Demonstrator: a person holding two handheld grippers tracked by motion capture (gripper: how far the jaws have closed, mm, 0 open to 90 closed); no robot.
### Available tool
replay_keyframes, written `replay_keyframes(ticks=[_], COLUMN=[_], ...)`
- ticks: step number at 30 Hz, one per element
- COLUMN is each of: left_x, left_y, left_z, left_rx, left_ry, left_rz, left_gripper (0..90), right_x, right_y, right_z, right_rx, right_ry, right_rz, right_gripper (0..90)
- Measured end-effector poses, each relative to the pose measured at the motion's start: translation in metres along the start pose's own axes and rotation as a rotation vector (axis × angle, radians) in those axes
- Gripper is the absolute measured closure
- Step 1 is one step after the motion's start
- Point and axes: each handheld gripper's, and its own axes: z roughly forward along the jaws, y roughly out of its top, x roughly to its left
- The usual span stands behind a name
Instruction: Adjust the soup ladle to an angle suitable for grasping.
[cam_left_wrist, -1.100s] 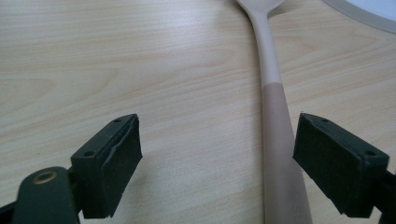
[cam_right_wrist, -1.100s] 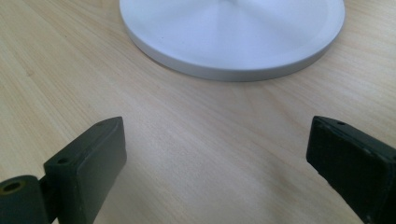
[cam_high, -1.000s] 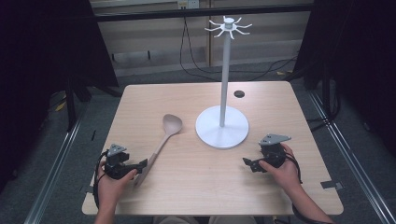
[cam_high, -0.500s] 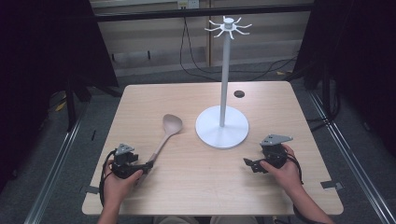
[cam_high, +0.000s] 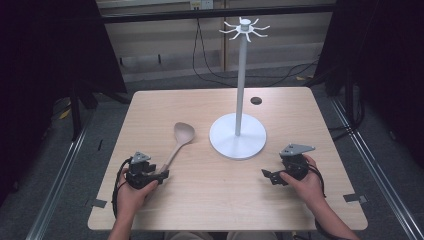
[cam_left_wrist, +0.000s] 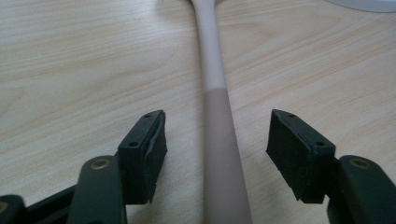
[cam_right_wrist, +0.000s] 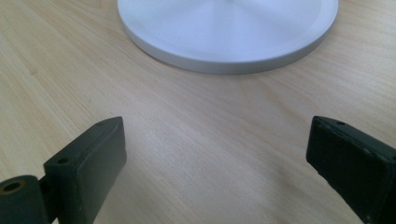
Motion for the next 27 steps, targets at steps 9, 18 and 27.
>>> replay_keyframes(ticks=[9, 18, 27], left_x=[0.002, 0.007, 0.009], left_y=[0.004, 0.005, 0.005], left_z=[-0.005, -0.012, -0.013], left_rx=[0.008, -0.020, 0.008], left_ry=[0.003, 0.012, 0.011], left_rz=[0.003, -0.015, -0.006], left_gripper=[49.7, 72.1, 85.7], right_x=[-0.002, -0.002, -0.003], right_y=[-0.003, -0.005, -0.005], right_z=[-0.006, -0.009, -0.008], right_rx=[-0.002, -0.009, -0.010], right_ry=[-0.014, -0.016, -0.014], right_rz=[0.014, 0.017, 0.013], right_gripper=[4.2, 4.2, 4.2])
